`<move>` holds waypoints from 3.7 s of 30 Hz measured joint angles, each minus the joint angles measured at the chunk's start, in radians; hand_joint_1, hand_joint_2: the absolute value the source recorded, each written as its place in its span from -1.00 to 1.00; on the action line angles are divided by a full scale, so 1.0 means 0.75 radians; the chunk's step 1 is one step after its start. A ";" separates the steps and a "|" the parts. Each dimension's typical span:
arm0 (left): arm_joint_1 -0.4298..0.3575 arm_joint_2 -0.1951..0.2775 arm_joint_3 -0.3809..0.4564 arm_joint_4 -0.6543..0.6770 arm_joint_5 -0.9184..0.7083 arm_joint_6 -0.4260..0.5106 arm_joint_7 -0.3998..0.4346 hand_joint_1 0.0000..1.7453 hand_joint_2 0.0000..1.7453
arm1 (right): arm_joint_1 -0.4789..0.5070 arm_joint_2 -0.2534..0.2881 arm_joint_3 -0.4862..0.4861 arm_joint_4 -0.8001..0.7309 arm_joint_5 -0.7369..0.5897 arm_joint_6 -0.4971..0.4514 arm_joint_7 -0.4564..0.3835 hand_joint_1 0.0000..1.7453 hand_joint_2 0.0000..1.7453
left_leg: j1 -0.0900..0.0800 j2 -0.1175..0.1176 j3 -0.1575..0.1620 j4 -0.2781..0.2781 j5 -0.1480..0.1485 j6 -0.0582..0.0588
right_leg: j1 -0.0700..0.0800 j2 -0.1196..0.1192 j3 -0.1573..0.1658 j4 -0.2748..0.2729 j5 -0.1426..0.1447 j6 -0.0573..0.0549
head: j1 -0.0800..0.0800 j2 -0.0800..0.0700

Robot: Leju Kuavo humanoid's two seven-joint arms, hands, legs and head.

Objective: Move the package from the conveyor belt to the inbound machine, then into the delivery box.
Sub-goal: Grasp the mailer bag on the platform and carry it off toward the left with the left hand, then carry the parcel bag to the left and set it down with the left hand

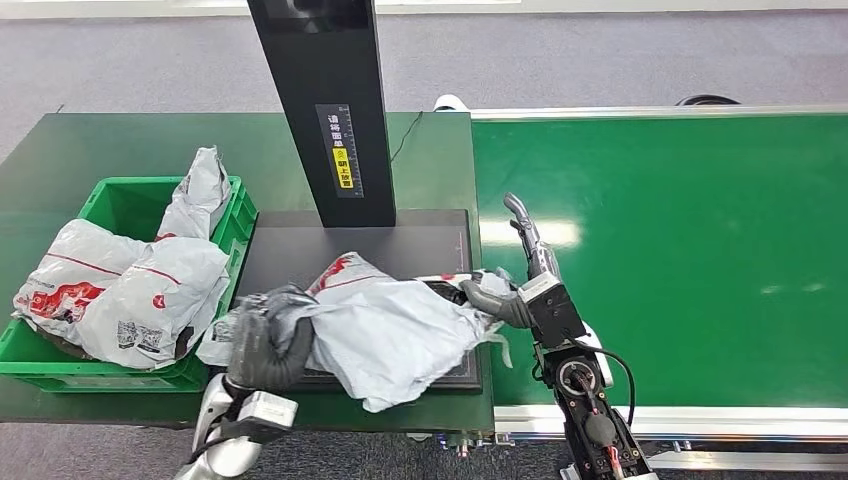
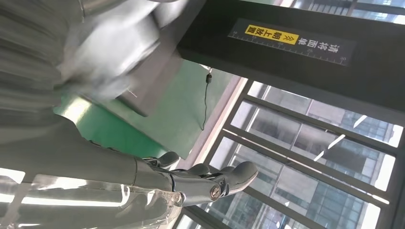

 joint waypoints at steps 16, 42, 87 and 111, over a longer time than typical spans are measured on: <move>0.051 0.049 0.009 -0.477 0.003 0.383 -0.045 1.00 1.00 | -0.055 0.018 0.004 0.044 -0.029 0.001 -0.019 -1.00 1.00 | 0.000 -0.001 -0.001 0.000 0.000 0.000 | 0.000 -0.001 0.000 0.000 0.000 0.000 | 0.000 0.000; -0.264 0.069 0.396 -0.748 -0.367 0.384 -0.031 1.00 1.00 | -0.034 0.020 0.006 0.077 -0.044 -0.057 -0.053 -1.00 1.00 | 0.000 -0.002 0.001 0.000 0.002 0.001 | 0.000 -0.002 0.001 0.000 0.000 0.000 | 0.001 0.000; -0.253 0.092 0.477 0.121 -0.994 -0.162 0.913 1.00 1.00 | 0.135 -0.024 -0.076 -0.114 0.090 0.017 0.008 -1.00 1.00 | -0.001 0.000 -0.001 0.000 0.001 0.001 | -0.001 0.001 -0.001 0.000 0.001 -0.001 | 0.002 0.000; -0.147 0.128 0.410 0.029 -1.030 -0.194 1.006 1.00 1.00 | 0.139 -0.024 -0.090 -0.131 0.119 0.039 0.022 -1.00 1.00 | -0.001 0.001 -0.001 0.000 0.001 0.001 | -0.001 0.001 -0.001 0.000 0.001 -0.001 | 0.002 0.000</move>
